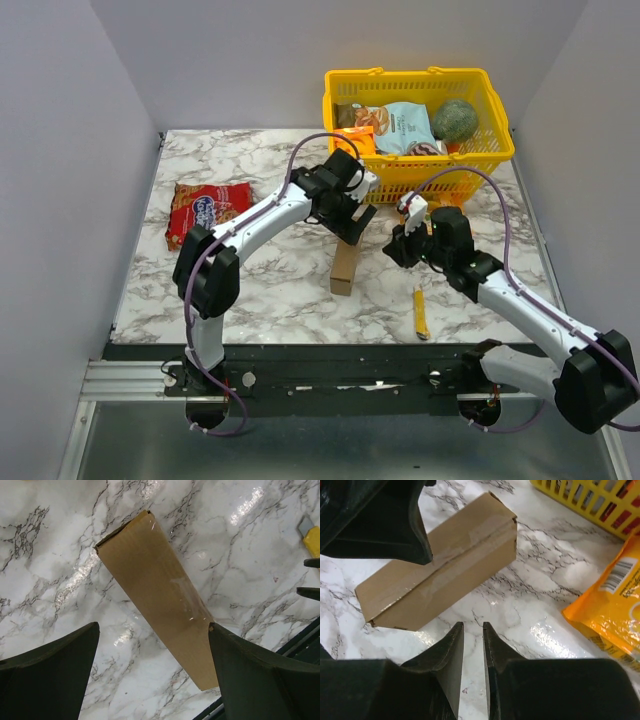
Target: Unpack the express box
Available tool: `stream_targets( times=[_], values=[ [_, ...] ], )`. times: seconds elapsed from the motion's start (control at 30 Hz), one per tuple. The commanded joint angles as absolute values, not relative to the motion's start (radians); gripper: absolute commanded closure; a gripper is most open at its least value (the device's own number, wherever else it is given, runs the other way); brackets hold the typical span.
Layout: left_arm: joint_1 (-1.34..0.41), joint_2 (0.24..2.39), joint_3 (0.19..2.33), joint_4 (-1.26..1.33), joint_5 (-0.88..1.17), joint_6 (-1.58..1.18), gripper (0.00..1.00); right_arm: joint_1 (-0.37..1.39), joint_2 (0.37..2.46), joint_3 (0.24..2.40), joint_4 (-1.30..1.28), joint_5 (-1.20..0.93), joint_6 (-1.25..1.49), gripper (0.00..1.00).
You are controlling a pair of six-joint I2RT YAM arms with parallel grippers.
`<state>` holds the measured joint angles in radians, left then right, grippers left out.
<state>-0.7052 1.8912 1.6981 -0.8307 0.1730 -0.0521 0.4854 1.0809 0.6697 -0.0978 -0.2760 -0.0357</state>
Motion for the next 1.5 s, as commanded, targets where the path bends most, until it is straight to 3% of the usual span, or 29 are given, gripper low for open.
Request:
stream_targets(
  times=[0.0,0.47,0.97,1.27,1.33,1.47],
  values=[
    [-0.727,1.936,1.741,-0.834,0.093,-0.044,0.01,0.471,1.075,0.643,-0.107,-0.230,-0.003,0.71],
    [-0.752,1.934,1.764,-0.847,0.057,-0.087,0.01,0.466,1.110,0.618,-0.054,-0.304,0.017,0.73],
    [-0.753,2.006,1.796,-0.862,0.196,-0.206,0.01,0.466,1.160,0.614,-0.009,-0.321,0.014,0.74],
    [-0.752,2.020,1.755,-0.890,0.140,-0.222,0.02,0.466,1.170,0.614,0.023,-0.328,0.034,0.74],
    [-0.749,2.019,1.752,-0.887,0.156,-0.215,0.04,0.466,1.170,0.608,0.025,-0.333,0.028,0.74],
    [-0.723,2.000,1.740,-0.874,0.237,-0.204,0.21,0.466,1.190,0.604,0.046,-0.359,0.025,0.74]
  ],
)
